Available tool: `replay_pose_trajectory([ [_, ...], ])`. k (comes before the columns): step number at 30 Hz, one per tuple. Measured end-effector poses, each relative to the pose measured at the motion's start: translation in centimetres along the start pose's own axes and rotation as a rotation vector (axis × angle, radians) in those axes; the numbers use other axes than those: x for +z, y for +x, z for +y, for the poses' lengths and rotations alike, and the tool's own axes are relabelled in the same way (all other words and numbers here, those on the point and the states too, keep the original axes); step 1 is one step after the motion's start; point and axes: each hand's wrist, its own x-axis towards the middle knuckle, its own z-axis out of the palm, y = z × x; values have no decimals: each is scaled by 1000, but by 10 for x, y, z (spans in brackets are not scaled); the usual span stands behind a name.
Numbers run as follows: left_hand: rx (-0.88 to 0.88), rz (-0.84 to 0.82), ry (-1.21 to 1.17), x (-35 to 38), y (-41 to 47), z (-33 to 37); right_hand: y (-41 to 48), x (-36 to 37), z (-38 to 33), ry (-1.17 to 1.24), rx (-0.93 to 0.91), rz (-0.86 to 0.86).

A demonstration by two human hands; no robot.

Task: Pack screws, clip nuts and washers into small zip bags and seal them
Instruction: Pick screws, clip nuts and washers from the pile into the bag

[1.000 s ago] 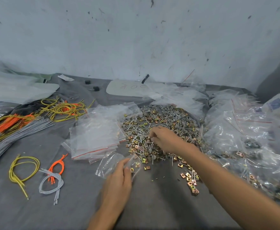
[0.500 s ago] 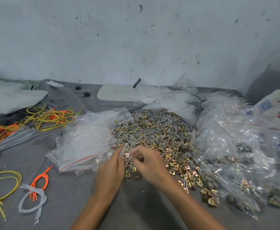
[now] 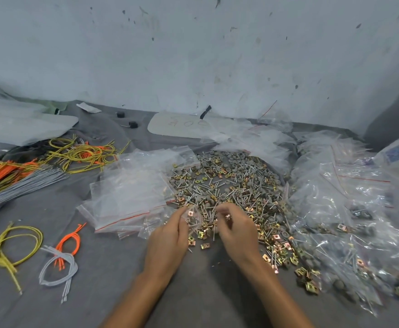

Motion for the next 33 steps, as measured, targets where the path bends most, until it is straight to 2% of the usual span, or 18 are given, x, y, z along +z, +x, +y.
replay_pose_trajectory([
  [3,-15,-27,-14,1,1,-3,11,-16,13,-158,56,-75],
  [9,-19,-38,-24,1,2,-3,51,-13,6,-352,34,-422],
  [11,-13,-44,-12,2,3,-3,59,-8,5,-446,31,-492],
  [20,-23,-58,-9,2,3,-4,76,5,-1,-572,40,-540],
  [25,1,-43,-6,3,2,-4,70,3,8,-526,48,-507],
  [33,-3,-46,-11,2,1,-5,77,3,3,-564,63,-590],
])
